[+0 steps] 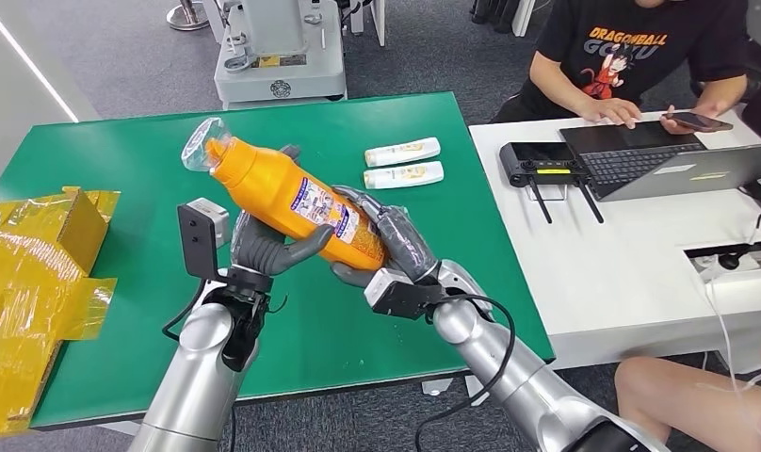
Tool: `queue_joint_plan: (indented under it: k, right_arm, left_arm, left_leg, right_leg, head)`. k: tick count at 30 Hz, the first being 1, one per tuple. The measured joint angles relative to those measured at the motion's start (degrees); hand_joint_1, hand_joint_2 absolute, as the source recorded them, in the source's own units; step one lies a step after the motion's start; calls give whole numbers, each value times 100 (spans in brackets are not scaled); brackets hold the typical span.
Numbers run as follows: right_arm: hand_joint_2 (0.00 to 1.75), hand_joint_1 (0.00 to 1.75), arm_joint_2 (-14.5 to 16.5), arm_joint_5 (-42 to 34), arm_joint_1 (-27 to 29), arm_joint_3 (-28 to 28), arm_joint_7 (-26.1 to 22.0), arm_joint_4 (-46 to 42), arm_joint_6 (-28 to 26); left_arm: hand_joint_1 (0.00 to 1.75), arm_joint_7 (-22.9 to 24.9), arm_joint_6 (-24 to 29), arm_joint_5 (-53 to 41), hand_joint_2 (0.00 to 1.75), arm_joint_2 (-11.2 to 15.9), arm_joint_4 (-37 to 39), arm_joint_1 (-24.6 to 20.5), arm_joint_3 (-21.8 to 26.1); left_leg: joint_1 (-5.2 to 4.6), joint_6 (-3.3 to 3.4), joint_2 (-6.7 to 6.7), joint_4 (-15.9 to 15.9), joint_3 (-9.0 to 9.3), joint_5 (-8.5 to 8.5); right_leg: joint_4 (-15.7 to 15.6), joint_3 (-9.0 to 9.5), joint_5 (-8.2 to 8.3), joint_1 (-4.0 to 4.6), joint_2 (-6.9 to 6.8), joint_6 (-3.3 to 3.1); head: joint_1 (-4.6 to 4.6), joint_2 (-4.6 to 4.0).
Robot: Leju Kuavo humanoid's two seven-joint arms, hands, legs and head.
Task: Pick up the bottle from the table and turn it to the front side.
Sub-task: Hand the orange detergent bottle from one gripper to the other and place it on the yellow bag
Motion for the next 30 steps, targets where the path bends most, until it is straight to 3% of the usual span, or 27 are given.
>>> queue_joint_plan:
  k: [21,25,28,30]
  right_arm:
    - [175,175,199,72,77,-21,-73,570,123]
    - [175,175,201,121,86,-23,-71,693,180]
    - [175,175,201,114,89,-34,-75,764,175]
    - [175,175,201,107,91,-49,-88,777,143]
  left_arm:
    - [3,63,188,-52,175,94,-5,-163,52]
    - [153,66,232,-52,175,136,-6,-171,75]
    - [175,75,214,-43,175,155,-6,-175,83]
    - [175,81,185,-30,175,156,-6,-175,83]
  left_leg:
    - [0,0,0,0,0,0]
    - [0,0,0,0,0,0]
    - [0,0,0,0,0,0]
    - [0,0,1,0,0,0]
  right_leg:
    - [0,0,0,0,0,0]
    - [0,0,0,0,0,0]
    - [0,0,0,0,0,0]
    - [0,0,0,0,0,0]
  head:
    - [-1,0]
    - [-1,0]
    - [-1,0]
    - [-1,0]
